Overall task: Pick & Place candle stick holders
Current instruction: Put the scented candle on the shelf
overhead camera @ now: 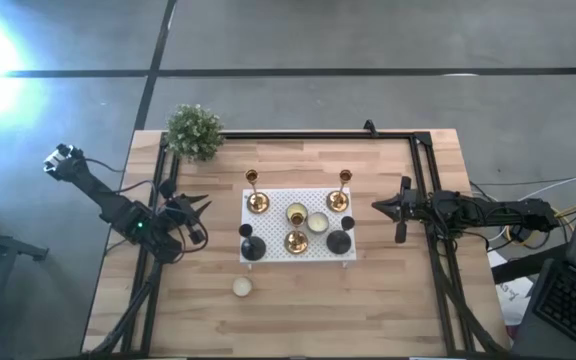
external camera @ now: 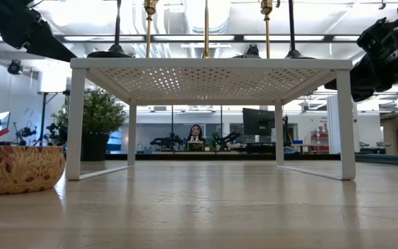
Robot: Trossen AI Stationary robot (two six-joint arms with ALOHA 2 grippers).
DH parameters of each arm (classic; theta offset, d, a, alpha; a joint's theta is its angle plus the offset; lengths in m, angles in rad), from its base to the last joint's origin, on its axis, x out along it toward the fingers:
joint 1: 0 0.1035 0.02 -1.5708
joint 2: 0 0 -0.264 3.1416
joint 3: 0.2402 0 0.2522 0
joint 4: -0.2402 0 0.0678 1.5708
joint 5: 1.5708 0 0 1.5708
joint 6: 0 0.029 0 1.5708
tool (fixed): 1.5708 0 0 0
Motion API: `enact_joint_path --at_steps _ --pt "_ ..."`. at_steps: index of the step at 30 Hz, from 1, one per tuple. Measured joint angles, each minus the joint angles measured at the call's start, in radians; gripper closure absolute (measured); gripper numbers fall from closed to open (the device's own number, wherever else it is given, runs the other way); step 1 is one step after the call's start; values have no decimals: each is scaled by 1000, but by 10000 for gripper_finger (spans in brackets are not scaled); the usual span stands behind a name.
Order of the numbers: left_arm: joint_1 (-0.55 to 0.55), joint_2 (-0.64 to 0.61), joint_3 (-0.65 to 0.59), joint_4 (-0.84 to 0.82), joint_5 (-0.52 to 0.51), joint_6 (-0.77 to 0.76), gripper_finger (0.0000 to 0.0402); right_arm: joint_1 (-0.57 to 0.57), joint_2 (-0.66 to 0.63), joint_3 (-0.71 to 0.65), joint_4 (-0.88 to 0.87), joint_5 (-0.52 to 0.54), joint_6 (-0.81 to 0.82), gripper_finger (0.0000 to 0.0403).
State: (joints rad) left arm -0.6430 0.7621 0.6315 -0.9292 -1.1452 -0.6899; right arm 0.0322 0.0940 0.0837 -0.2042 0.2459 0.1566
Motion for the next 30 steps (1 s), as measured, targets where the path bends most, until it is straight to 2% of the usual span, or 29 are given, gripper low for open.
enact_joint_path --at_steps 5,7,12,14,17,19,21,26,30 --pt "3 0 0 3 -24 13 319 0 0 0 0 0 0 394" --pt "11 -1 20 -6 -1 40 319 0 0 0 0 0 0 394" --pt "17 3 192 -2 218 275 319 0 0 0 0 0 0 394" --pt "17 13 272 -2 365 360 319 0 0 0 0 0 0 394" --pt "17 44 380 0 569 400 319 0 0 0 0 0 0 394" --pt "17 84 432 -5 667 386 319 0 0 0 0 0 0 394" --pt "15 144 469 -29 720 343 319 0 0 0 0 0 0 394" --pt "11 326 542 -148 801 203 319 0 0 0 0 0 0 394" --pt "-3 445 573 -180 848 98 319 0 0 0 0 0 0 394"
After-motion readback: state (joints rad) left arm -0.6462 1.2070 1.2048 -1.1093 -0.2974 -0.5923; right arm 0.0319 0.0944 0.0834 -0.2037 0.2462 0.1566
